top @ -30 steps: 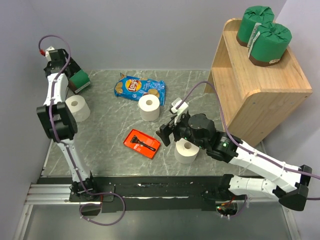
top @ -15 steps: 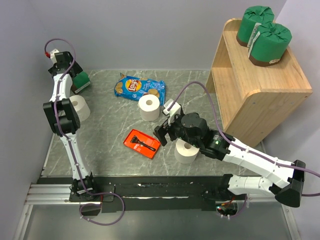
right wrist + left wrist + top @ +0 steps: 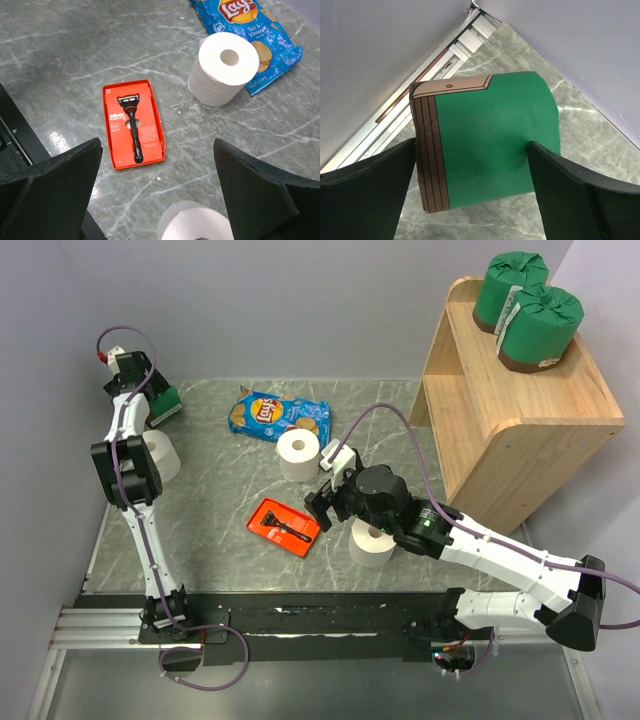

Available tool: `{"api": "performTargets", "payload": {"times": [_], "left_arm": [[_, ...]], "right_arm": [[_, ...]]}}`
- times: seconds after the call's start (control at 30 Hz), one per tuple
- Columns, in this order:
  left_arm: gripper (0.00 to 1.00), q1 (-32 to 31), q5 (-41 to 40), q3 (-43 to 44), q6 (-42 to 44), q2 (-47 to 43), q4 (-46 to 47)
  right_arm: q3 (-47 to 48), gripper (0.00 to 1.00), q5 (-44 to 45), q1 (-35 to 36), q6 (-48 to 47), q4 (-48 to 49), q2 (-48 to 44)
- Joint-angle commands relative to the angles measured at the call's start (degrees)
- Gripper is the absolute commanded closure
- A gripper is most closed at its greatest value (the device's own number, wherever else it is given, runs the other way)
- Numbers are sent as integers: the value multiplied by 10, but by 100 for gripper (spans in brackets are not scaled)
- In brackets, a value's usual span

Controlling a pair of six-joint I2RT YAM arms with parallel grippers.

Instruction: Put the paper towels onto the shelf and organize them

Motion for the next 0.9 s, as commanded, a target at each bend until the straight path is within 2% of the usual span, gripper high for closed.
{"api": "performTargets", "payload": {"times": [0.0, 0.23, 0.4, 0.47, 0.6, 0.7, 0.8, 0.87], "left_arm": [[2, 1, 20, -40, 1, -29, 19], [3, -9, 56, -169, -1, -105, 69], [7, -36, 61, -311, 19, -215, 113], [5, -45, 52, -358, 28, -274, 143], [4, -45, 61, -363, 21, -324, 144], [2, -37, 42, -335, 20, -306, 129], [2, -21, 16, -226, 4, -232, 54], [2, -15, 20, -153, 9, -180, 37]], "right_arm": [[16, 0, 8, 4, 2, 14, -2], [26, 0, 8, 5, 9, -2, -5], [32, 0, 7, 5, 18, -9, -7], [36, 0, -2, 6, 20, -10, -3], [48, 0, -10, 8, 21, -17, 5], [48, 0, -10, 8, 18, -16, 10], [46, 0, -4, 8, 12, -13, 14], [49, 1, -1, 8, 6, -14, 17]]}}
